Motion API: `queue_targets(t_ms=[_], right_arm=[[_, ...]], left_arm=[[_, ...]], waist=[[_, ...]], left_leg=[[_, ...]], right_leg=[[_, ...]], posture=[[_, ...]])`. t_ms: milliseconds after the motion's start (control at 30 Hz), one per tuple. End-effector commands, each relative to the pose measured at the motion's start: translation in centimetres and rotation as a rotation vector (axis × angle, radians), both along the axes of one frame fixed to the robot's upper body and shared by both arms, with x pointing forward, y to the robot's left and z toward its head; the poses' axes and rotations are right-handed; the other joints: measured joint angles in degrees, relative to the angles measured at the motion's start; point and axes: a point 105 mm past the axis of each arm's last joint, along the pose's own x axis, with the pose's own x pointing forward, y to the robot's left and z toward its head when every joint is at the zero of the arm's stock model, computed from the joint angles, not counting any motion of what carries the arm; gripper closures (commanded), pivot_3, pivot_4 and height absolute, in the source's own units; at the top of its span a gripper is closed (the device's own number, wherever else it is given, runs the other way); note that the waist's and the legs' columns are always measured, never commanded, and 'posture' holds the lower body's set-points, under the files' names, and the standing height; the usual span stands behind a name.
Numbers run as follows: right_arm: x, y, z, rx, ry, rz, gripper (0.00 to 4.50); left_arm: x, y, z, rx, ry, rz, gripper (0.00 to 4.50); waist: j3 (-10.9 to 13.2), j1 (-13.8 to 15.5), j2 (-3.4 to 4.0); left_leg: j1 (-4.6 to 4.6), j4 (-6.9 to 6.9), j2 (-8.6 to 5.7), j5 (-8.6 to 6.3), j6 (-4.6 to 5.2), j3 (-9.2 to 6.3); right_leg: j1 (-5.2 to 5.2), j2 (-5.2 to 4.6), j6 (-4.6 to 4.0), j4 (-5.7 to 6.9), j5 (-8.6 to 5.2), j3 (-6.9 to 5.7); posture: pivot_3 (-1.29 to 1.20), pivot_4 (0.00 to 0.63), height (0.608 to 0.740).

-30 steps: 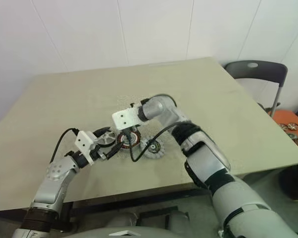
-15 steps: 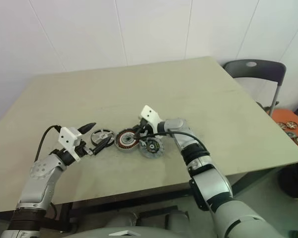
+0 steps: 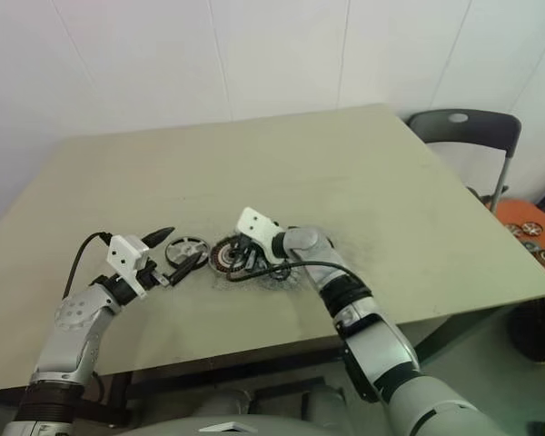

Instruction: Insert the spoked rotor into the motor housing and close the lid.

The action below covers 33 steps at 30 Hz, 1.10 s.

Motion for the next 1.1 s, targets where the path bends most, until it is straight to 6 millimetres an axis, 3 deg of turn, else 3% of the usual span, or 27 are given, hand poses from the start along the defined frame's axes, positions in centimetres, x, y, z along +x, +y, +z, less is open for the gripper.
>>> queue_targets(t_ms=[33, 133, 333, 500, 600, 933, 1100], right_arm=[[-2.5, 2.2, -1.0, -0.036, 0.028, 0.137, 4.48], [-3.9, 2.2, -1.7, -0.042, 0.1, 0.2, 4.48], [-2.6, 2.9, -0.1, 0.114, 0.203, 0.064, 4.48], [-2.2, 3.2, -0.9, 0.127, 0.2, -0.026, 4.48], [-1.9, 3.7, 0.3, 0.233, 0.234, -0.058, 4.48], [-3.4, 3.3, 1.4, 0.265, 0.285, 0.075, 4.48], [-3.7, 2.9, 1.0, 0.211, 0.265, 0.096, 4.48]], left_arm=[[0.2, 0.4, 1.1, 0.009, -0.051, 0.008, 0.0], [0.1, 0.5, 1.1, 0.012, -0.05, 0.01, 0.0], [0.1, 0.6, 1.0, 0.017, -0.049, 0.012, 0.0], [0.2, 0.4, 1.0, 0.018, -0.05, 0.008, 0.0], [0.2, 0.3, 0.9, 0.018, -0.048, 0.006, 0.0], [0.3, 0.3, 1.0, 0.021, -0.051, 0.007, 0.0], [0.3, 0.2, 1.1, 0.02, -0.051, 0.006, 0.0]], waist=[[0.0, -0.4, 0.0], [0.0, -1.2, -0.02], [0.0, -1.3, -0.02], [0.0, -1.1, -0.01], [0.0, -1.1, -0.02], [0.0, -1.0, -0.01], [0.0, -1.0, -0.01]], left_leg=[[0.0, -0.02, 0.0, 0.0, 0.0, 0.0], [0.0, -0.03, 0.01, 0.0, 0.0, 0.0], [0.13, -0.03, 0.03, 0.0, 0.0, -0.01], [0.13, -0.02, 0.03, 0.0, 0.0, -0.01], [0.13, -0.02, 0.03, 0.0, -0.01, -0.01], [0.1, 0.01, 0.02, 0.0, -0.01, -0.01], [0.1, 0.02, 0.02, 0.0, -0.01, -0.01]], right_leg=[[-0.01, 0.0, 0.0, 0.0, 0.0, 0.0], [0.0, 0.0, 0.0, -0.01, 0.0, 0.01], [0.1, 0.03, 0.01, 0.03, 0.0, 0.03], [0.09, 0.04, 0.01, 0.04, 0.0, 0.02], [0.09, 0.03, 0.01, 0.05, 0.0, 0.02], [0.1, 0.02, 0.02, 0.03, 0.0, 0.02], [0.1, 0.02, 0.02, 0.04, -0.01, 0.01]], posture=[[0.0, 0.0, 0.74], [0.0, 0.0, 0.74], [0.0, 0.0, 0.74], [0.0, 0.0, 0.74], [0.0, 0.0, 0.74], [0.0, 0.0, 0.74], [0.0, 0.0, 0.74]])
